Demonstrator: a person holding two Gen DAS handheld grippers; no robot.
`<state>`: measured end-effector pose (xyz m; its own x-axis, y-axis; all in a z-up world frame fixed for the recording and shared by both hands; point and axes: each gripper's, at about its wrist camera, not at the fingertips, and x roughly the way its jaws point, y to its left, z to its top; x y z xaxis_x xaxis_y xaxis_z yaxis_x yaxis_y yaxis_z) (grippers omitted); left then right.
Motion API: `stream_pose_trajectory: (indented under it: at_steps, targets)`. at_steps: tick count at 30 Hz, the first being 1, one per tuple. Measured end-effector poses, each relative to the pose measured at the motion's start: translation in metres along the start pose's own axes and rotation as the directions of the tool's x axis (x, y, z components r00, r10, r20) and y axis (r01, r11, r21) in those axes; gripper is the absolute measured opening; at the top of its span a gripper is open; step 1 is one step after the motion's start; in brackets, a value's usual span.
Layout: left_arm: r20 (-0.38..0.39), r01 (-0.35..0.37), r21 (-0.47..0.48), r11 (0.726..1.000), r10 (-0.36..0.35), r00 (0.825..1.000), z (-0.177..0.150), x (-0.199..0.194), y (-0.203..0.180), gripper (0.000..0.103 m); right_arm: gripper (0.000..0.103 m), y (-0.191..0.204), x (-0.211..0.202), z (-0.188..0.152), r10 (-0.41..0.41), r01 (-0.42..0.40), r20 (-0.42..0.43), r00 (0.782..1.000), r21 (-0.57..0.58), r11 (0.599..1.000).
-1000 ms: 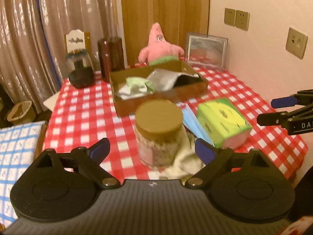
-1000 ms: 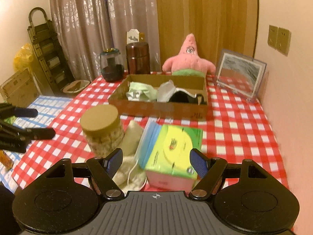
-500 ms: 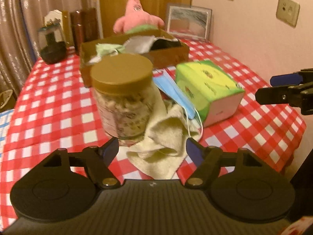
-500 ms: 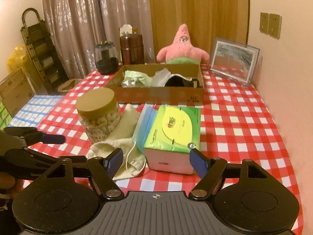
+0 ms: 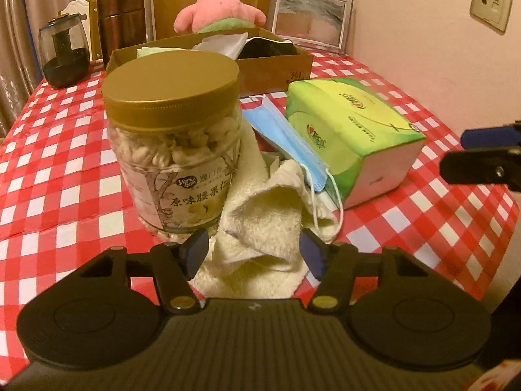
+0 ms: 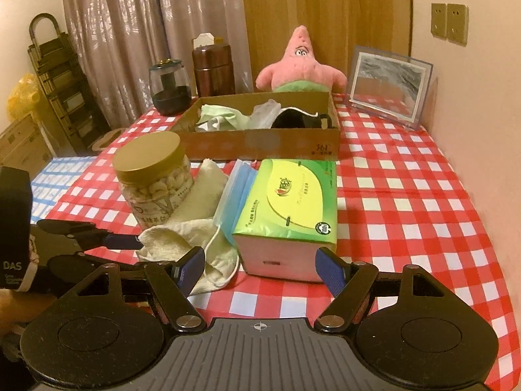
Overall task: Organize soft objects
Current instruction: 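Move both tools back toward the cream towel and blue face mask, then grasp the cream towel with the left tool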
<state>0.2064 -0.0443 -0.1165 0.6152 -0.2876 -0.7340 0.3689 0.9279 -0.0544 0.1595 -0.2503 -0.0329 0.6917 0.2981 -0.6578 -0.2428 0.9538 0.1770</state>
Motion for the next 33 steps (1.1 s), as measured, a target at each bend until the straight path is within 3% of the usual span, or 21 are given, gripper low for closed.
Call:
stream_pose_trajectory:
  at_steps: [2,4,9,11,21,33]
  targets:
    - [-0.005,0.002,-0.01,1.0,-0.002,1.0,0.001,0.005,0.0,0.058,0.075,-0.001,0.002,-0.002,0.001,-0.001,-0.006,1.0,0.005,1.0]
    - [-0.014,0.0,-0.009,1.0,0.0,1.0,0.002,0.011,-0.001,0.05,0.075,-0.001,0.003,-0.004,0.002,-0.002,-0.013,1.0,0.007,1.0]
    - [-0.03,0.002,-0.011,1.0,-0.002,1.0,0.002,0.018,-0.006,0.018,0.075,-0.002,0.005,-0.005,0.002,-0.002,-0.016,1.0,0.017,1.0]
    - [-0.038,0.004,-0.004,1.0,-0.004,0.999,0.002,0.015,-0.007,0.013,0.075,-0.003,0.005,-0.006,0.0,0.001,-0.017,1.0,0.019,1.0]
    - [-0.064,-0.02,0.029,0.999,0.022,0.998,-0.002,-0.038,0.004,0.01,0.075,0.006,-0.002,-0.004,0.024,-0.024,-0.002,1.0,0.012,1.0]
    - [-0.038,-0.132,-0.083,0.988,0.13,0.991,-0.012,-0.083,0.058,0.01,0.075,0.029,0.005,-0.005,0.067,-0.067,-0.016,0.998,-0.013,0.998]
